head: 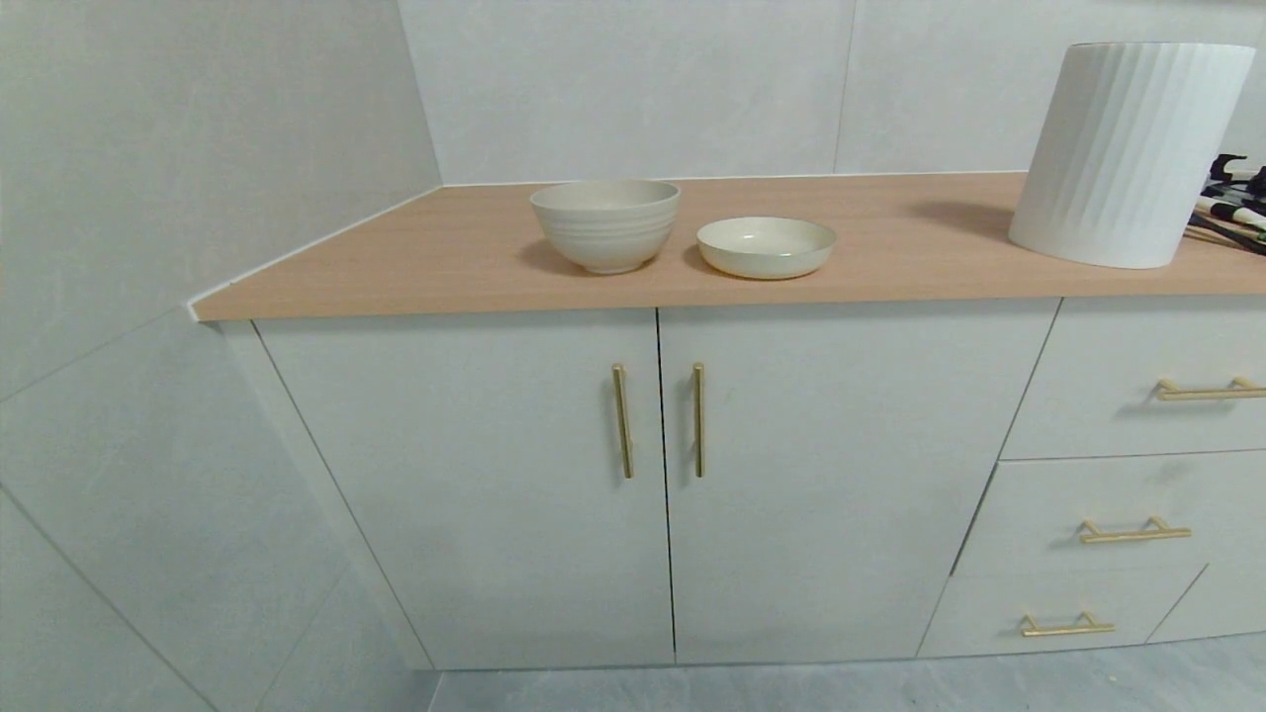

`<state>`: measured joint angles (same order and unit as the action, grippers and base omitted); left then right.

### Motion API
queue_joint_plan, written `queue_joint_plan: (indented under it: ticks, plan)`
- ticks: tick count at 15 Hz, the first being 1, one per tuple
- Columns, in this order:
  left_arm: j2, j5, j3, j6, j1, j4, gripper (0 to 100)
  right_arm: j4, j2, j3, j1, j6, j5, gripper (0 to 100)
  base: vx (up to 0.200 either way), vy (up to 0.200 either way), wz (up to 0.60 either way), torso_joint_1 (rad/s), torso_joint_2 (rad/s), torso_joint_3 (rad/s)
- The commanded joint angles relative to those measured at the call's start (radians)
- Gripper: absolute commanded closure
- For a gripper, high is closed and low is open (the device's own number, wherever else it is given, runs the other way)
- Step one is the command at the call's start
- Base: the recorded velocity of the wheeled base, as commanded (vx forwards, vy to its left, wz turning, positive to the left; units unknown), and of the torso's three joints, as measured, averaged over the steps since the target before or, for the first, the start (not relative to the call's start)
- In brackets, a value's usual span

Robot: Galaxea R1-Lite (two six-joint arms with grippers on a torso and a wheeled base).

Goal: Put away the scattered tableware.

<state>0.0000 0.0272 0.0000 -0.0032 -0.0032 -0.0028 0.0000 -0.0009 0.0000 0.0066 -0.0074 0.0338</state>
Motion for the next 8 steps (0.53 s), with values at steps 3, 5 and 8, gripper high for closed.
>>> queue_joint_plan:
  ticks: [3, 5, 8]
  plan:
    - [0.002, 0.0, 0.0, 0.0, 0.0, 0.0, 0, -0.006, 0.018, -0.091, 0.004, 0.003, 0.061, 0, 0.0, 0.0, 0.0, 0.0, 0.0, 0.0]
    - [0.002, 0.0, 0.0, 0.0, 0.0, 0.0, 0, 0.025, 0.157, -0.253, 0.016, 0.083, 0.126, 0, 0.0, 0.0, 0.0, 0.0, 0.0, 0.0]
    - [0.002, 0.0, 0.0, 0.0, 0.0, 0.0, 0, 0.029, 0.369, -0.268, 0.038, 0.083, 0.227, 0, 0.0, 0.0, 0.0, 0.0, 0.0, 0.0]
